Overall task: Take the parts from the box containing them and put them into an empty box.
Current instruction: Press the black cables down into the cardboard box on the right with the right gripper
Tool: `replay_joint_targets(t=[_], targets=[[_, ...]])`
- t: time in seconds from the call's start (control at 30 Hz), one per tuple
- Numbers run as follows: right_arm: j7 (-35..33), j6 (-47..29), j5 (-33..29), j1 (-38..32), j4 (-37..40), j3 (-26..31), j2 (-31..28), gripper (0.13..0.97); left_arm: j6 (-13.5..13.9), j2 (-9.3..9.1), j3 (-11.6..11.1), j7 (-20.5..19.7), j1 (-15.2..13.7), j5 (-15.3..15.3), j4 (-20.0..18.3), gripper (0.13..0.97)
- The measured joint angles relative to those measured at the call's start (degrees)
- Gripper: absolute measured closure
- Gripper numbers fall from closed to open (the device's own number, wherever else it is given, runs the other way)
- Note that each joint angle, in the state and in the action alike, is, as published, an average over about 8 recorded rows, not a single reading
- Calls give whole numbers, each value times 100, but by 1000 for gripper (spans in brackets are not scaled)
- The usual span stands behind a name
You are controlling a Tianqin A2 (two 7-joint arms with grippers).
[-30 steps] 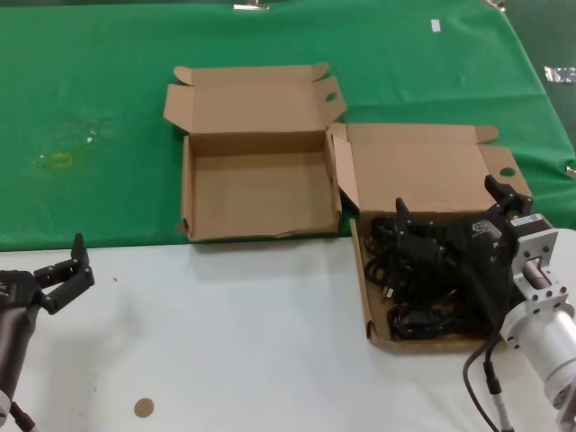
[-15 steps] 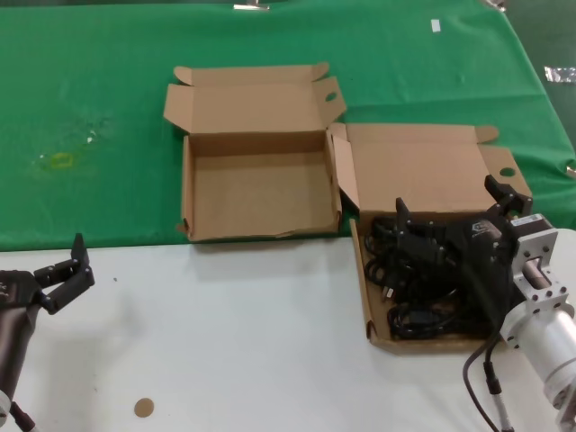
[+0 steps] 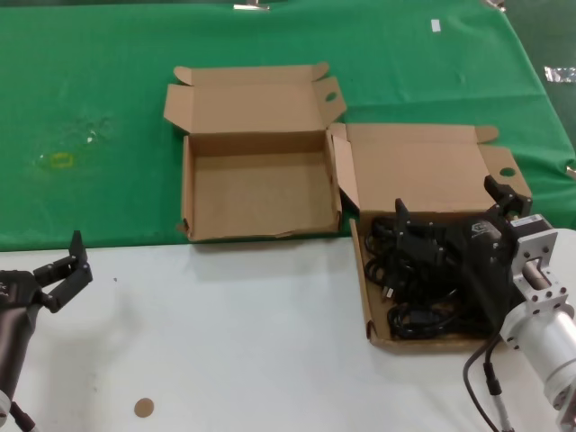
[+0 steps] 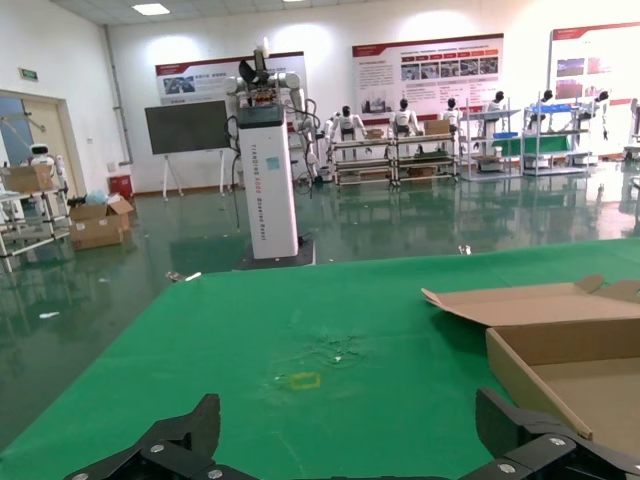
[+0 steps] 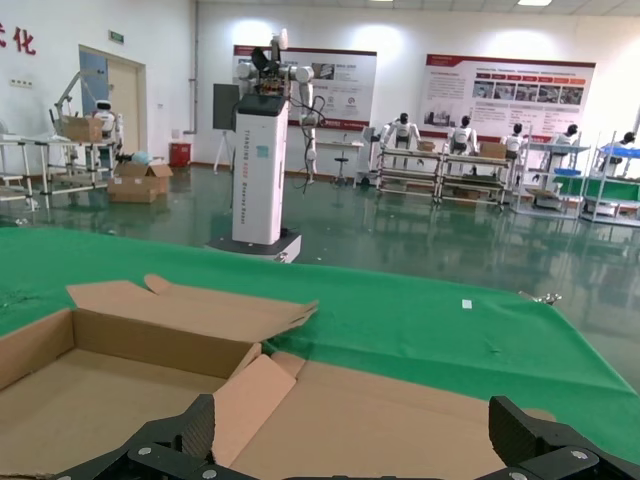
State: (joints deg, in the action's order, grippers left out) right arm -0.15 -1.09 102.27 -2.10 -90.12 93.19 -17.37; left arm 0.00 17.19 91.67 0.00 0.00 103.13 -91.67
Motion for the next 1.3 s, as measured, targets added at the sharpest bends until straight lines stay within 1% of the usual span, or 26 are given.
replay_joint_targets(t=[0.13, 0.27, 0.4, 0.43, 0.67, 0.7, 0.73, 0.87, 1.0, 1.13, 1.3], targets=[[48, 110, 88, -6, -18, 133, -143, 129, 0, 0, 0, 0, 0, 0, 0, 185], [81, 248, 229, -60, -34, 350, -433, 129, 0, 0, 0, 0, 0, 0, 0, 247], [81, 341, 383, -171, -34, 616, -857, 129, 0, 0, 0, 0, 0, 0, 0, 309], [80, 357, 425, -203, -32, 689, -976, 129, 0, 0, 0, 0, 0, 0, 0, 309], [101, 372, 714, -468, -54, 1291, -1962, 129, 0, 0, 0, 0, 0, 0, 0, 481], [112, 354, 744, -515, -68, 1391, -2134, 129, 0, 0, 0, 0, 0, 0, 0, 505], [127, 327, 766, -563, -84, 1490, -2309, 129, 0, 0, 0, 0, 0, 0, 0, 505], [246, 136, 771, -769, -155, 1848, -2988, 129, 0, 0, 0, 0, 0, 0, 0, 613], [528, -216, 586, -1000, -244, 2124, -3606, 129, 0, 0, 0, 0, 0, 0, 0, 720], [954, -669, 171, -1236, -372, 2308, -4113, 129, 0, 0, 0, 0, 0, 0, 0, 720], [1505, -1355, -568, -1516, -545, 2358, -4467, 129, 0, 0, 0, 0, 0, 0, 0, 810]])
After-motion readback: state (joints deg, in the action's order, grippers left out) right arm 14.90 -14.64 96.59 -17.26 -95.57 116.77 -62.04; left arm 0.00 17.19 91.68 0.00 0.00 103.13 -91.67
